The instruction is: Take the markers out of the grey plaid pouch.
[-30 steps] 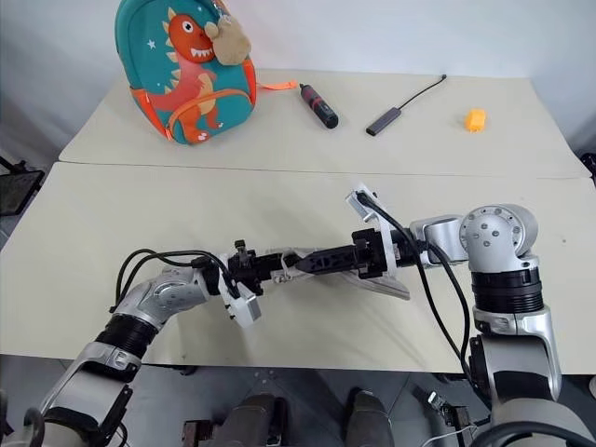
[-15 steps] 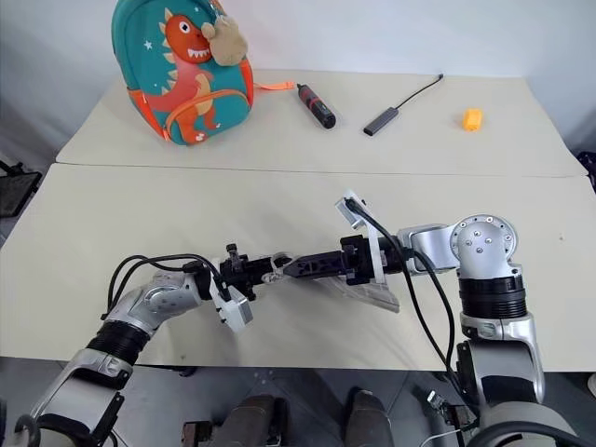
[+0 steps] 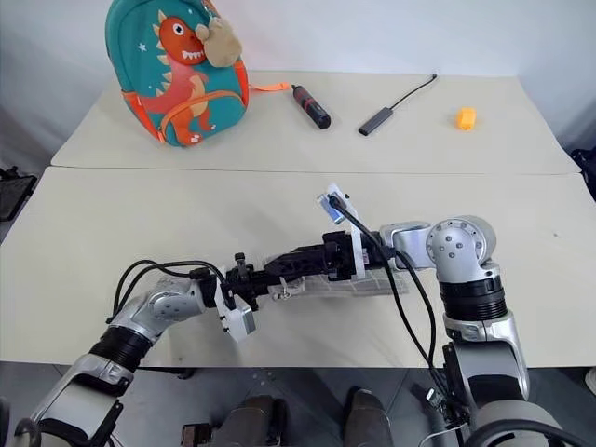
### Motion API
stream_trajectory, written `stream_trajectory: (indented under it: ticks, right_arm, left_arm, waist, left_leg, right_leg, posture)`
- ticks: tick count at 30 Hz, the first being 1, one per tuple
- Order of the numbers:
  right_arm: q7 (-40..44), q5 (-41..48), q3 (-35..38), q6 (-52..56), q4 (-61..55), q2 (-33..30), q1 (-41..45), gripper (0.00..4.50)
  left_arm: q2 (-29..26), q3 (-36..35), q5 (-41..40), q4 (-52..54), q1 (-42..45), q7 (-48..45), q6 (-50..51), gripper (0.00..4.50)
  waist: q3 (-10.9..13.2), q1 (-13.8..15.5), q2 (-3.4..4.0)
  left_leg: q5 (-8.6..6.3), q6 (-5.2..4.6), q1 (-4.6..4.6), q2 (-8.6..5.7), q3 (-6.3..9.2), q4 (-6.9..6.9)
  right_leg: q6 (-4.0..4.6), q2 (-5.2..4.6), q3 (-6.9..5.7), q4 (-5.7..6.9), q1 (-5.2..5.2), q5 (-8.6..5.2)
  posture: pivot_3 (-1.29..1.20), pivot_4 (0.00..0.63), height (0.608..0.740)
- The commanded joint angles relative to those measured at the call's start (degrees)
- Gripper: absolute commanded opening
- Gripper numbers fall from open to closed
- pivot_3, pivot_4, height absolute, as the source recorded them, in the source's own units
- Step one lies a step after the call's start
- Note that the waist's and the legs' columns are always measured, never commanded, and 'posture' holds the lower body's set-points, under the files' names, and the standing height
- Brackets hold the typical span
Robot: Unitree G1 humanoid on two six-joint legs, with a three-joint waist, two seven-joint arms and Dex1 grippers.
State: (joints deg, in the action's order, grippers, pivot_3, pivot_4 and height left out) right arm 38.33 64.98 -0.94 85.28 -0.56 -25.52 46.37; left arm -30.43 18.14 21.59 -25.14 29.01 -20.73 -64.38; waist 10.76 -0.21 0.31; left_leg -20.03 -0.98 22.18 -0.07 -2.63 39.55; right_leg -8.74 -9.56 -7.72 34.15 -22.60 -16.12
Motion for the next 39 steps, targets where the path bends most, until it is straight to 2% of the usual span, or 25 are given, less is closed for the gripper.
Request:
stream_trajectory:
  ticks: [1, 16, 23, 31, 34, 39]
  right_arm:
    - [1.5, 2.0, 0.5, 2.3, -2.2, 0.5, -0.5, 4.48]
    - [2.8, -7.9, -0.7, -3.2, 0.7, -2.0, 0.1, 4.48]
    - [7.1, -0.5, 0.9, 5.3, -3.9, -2.1, -1.3, 4.48]
    - [7.8, 0.1, 1.3, 7.1, -4.6, -2.8, -2.6, 4.48]
    - [6.9, 0.0, 1.8, 6.9, -4.0, -1.3, -2.4, 3.94]
    - [6.6, -1.9, 0.6, 4.8, -5.1, -1.2, -3.5, 2.22]
  left_arm:
    - [-0.2, 0.0, -0.6, 0.8, -0.5, -0.2, 0.4, 0.00]
    - [-0.6, -0.4, -0.3, 1.6, -1.2, 0.0, 0.9, 0.00]
    - [-0.9, -0.7, -0.3, 0.9, -0.9, 0.1, 1.4, 0.00]
    - [-1.0, -0.9, -0.5, 0.9, -0.9, 0.2, 1.6, 0.00]
    - [-1.0, -0.9, -0.6, 1.0, -0.9, 0.2, 1.7, 0.00]
    - [-1.0, -1.0, -0.7, 1.2, -1.1, 0.3, 2.0, 0.00]
  waist:
    - [0.0, 0.0, 0.00]
    - [0.0, 0.0, 0.00]
    - [0.0, 0.0, 0.00]
    - [0.0, 0.0, 0.00]
    - [0.0, 0.0, 0.00]
    - [0.0, 0.0, 0.00]
  left_leg:
    - [0.00, 0.00, 0.00, 0.00, -0.01, 0.02]
    - [0.00, 0.00, 0.00, 0.01, -0.02, 0.18]
    - [0.00, 0.00, 0.00, 0.01, -0.01, 0.23]
    - [-0.01, 0.00, 0.00, 0.02, 0.00, 0.32]
    - [-0.01, 0.00, 0.00, 0.03, 0.00, 0.35]
    - [-0.01, 0.00, 0.00, 0.03, 0.00, 0.40]
  right_leg:
    - [0.00, 0.00, 0.01, 0.00, 0.00, 0.00]
    - [0.00, 0.00, 0.05, 0.16, 0.01, 0.00]
    - [0.00, 0.00, 0.05, 0.18, 0.01, 0.00]
    - [0.00, 0.00, 0.07, 0.27, 0.02, 0.00]
    - [0.00, 0.00, 0.08, 0.29, 0.02, 0.00]
    - [0.00, 0.00, 0.09, 0.35, 0.02, 0.00]
  posture:
    - [0.00, 0.150, 0.740]
    - [0.00, 0.150, 0.740]
    - [0.00, 0.150, 0.740]
    - [0.00, 0.150, 0.740]
    - [0.00, 0.150, 0.740]
    - [0.00, 0.150, 0.740]
